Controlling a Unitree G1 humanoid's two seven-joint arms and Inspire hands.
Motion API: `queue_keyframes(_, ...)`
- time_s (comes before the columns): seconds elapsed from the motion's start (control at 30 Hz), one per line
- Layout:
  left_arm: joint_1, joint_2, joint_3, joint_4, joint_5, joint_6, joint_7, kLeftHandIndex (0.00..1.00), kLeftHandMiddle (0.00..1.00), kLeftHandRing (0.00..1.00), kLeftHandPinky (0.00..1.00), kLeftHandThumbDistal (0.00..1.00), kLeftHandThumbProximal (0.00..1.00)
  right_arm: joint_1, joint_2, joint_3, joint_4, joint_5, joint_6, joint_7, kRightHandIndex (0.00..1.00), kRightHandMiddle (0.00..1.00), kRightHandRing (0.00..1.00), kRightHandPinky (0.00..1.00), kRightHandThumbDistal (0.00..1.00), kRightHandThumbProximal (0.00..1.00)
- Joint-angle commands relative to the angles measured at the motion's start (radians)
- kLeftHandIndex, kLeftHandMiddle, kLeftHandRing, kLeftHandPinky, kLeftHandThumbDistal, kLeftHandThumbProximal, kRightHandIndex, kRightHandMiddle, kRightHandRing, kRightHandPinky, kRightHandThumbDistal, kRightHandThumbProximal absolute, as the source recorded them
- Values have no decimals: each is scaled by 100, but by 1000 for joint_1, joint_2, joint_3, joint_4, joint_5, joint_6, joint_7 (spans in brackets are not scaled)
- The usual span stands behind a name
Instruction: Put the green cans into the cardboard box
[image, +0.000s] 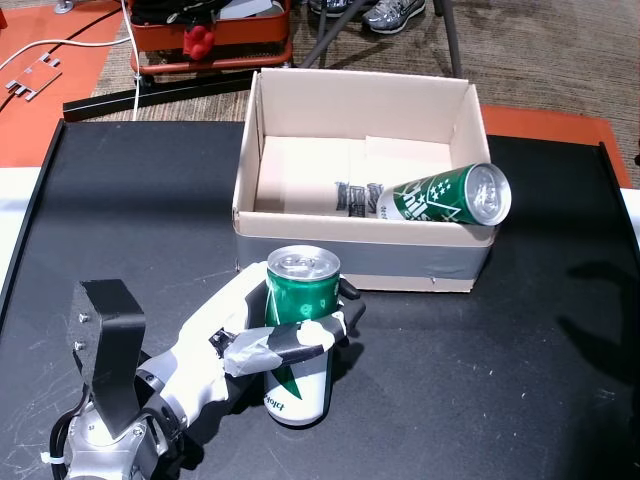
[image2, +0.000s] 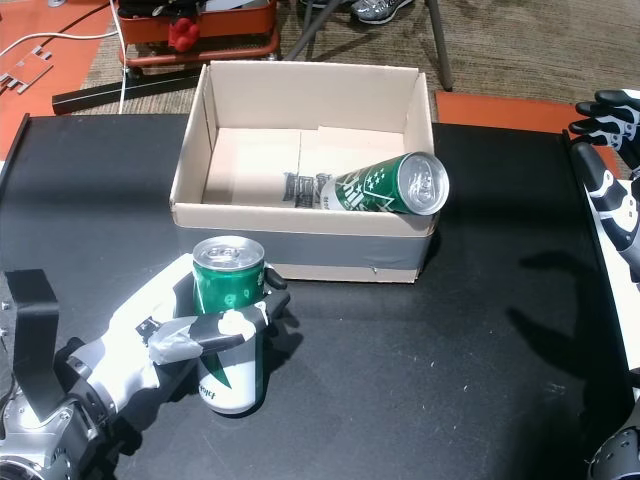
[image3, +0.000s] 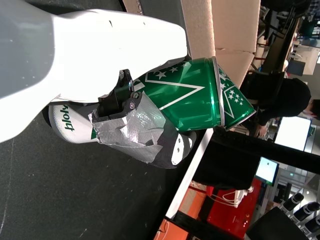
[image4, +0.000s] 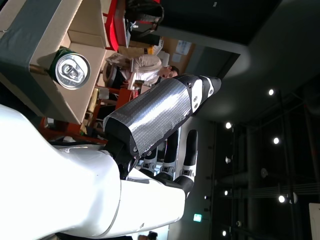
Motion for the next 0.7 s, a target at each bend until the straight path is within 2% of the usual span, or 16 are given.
queue_keyframes(0.0,2,6,-1,6,6,3,7,29,27,28,31,13,0,-17,8,-4,4,3,-3,-5,41,45,53,55,100,33)
queue_keyframes(0.07,-6,11,-4,4,9,7,11,30,28,29,32,17,0,-19,8,-3,6,1,-5,-7,41,45,53,55,100,33)
queue_keyframes(0.27,-81,21,40,-21,-48,-20,-46,27,29,31,32,12,0,-36,4,-3,32,1,-7,8,42,46,54,56,100,32)
queue_keyframes(0.4,-153,39,68,-41,-80,-56,-87,32,32,34,35,1,0,-52,9,-4,56,-3,-19,11,42,46,54,56,100,32)
queue_keyframes(0.43,-172,45,74,-45,-84,-67,-90,33,31,33,35,5,0,-56,10,-5,61,-2,-22,13,42,46,54,56,100,32)
queue_keyframes(0.53,-224,66,83,-55,-89,-96,-88,36,32,34,36,1,0,-66,14,-6,75,-2,-29,17,42,46,54,56,100,31)
queue_keyframes(0.67,-282,96,93,-61,-100,-108,-100,42,35,36,39,0,0,-77,19,-9,88,1,-29,20,42,46,54,56,100,30)
